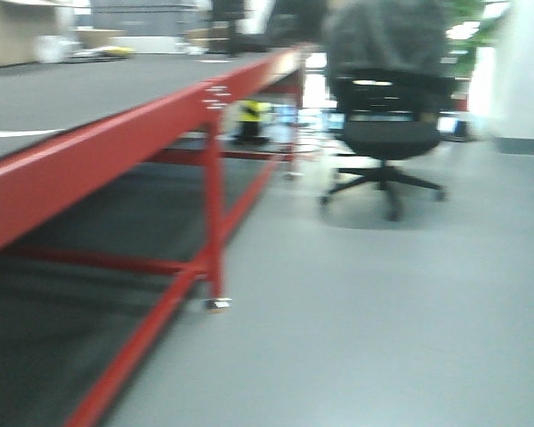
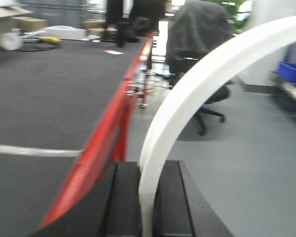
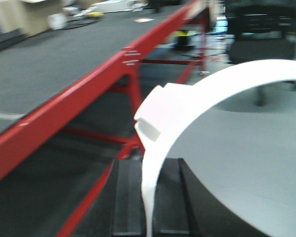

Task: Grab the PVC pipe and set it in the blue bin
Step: 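Drive the base away from the table toward the blue bin shelves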

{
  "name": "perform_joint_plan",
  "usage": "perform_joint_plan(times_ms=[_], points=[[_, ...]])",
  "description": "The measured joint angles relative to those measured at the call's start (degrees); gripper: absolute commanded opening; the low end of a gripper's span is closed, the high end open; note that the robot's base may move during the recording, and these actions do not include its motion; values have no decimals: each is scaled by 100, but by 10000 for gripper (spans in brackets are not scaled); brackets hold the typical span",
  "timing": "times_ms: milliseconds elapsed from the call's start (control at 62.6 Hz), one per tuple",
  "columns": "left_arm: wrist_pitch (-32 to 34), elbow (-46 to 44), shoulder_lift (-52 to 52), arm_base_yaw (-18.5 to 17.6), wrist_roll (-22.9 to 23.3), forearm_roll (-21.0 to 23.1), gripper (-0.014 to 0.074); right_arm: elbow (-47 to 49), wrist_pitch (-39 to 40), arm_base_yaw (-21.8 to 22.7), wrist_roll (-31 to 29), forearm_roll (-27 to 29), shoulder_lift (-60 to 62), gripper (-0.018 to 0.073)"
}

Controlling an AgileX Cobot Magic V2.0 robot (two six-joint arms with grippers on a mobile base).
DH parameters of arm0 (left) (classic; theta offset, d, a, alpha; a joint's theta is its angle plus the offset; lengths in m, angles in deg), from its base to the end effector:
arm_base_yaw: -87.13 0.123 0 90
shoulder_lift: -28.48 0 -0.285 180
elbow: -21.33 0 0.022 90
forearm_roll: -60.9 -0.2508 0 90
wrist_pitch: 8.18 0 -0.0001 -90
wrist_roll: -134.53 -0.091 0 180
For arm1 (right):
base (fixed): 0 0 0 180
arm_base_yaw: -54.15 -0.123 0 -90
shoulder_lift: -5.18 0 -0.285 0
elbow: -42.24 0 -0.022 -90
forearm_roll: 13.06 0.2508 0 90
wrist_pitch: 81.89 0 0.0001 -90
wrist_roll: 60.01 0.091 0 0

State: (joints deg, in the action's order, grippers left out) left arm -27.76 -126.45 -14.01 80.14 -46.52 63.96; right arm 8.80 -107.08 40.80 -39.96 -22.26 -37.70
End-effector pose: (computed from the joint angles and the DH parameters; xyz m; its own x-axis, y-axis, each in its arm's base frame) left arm 0.1156 -0.0158 0.3960 -0.0782 -0.0226 -0.9967 0.1370 0.9900 -0.0332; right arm 0.1169 0.0214 0.3799 -0.2190 0.1562 -0.9631 -0.1235 0.9747 0.1861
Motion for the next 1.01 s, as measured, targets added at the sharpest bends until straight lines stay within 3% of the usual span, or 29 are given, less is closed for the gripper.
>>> perform_joint_plan(times_ms=[1007], points=[[0,0,0,0,0,0,-111,0,0,0,8,0,0,-168]])
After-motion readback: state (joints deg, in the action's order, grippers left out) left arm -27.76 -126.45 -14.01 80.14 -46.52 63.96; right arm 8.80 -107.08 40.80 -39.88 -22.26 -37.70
